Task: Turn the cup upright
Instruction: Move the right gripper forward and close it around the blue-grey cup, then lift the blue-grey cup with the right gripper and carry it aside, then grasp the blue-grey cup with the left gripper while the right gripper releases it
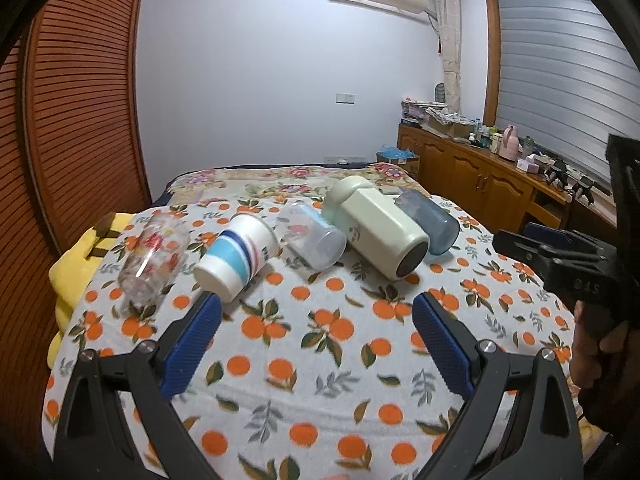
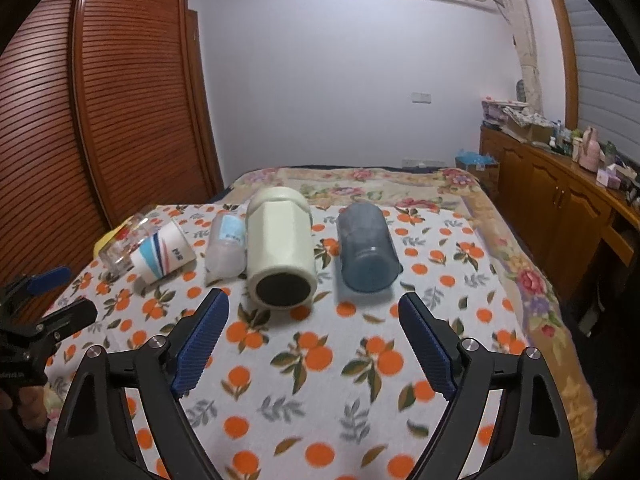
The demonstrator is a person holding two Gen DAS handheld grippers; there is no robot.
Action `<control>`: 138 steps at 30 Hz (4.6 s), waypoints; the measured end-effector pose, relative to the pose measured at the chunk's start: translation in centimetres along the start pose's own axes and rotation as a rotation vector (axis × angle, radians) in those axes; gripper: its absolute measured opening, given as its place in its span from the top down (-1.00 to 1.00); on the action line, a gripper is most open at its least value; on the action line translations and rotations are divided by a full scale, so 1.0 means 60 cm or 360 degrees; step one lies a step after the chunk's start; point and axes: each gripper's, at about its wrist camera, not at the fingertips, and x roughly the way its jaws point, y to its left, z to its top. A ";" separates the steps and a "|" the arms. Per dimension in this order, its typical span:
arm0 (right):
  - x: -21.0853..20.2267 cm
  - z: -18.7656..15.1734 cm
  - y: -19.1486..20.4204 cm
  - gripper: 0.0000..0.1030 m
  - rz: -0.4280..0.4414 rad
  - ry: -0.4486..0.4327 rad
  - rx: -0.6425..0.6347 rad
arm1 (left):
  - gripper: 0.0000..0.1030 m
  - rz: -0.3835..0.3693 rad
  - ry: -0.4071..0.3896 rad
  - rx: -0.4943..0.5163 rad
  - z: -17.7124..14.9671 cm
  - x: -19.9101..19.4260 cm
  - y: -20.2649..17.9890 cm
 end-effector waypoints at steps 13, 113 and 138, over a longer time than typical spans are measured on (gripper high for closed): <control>0.100 0.063 -0.047 -0.69 -0.0014 0.0191 -0.0024 | -0.88 -0.0102 0.0038 0.0070 0.055 0.069 -0.014; 0.118 -0.052 0.112 -0.46 0.0277 0.0673 -0.0143 | -0.87 0.0047 0.0210 -0.0045 -0.009 0.028 0.037; -0.009 -0.049 -0.050 -0.46 0.0168 0.0490 0.0068 | -0.87 -0.0103 0.0609 -0.0034 0.040 0.128 -0.097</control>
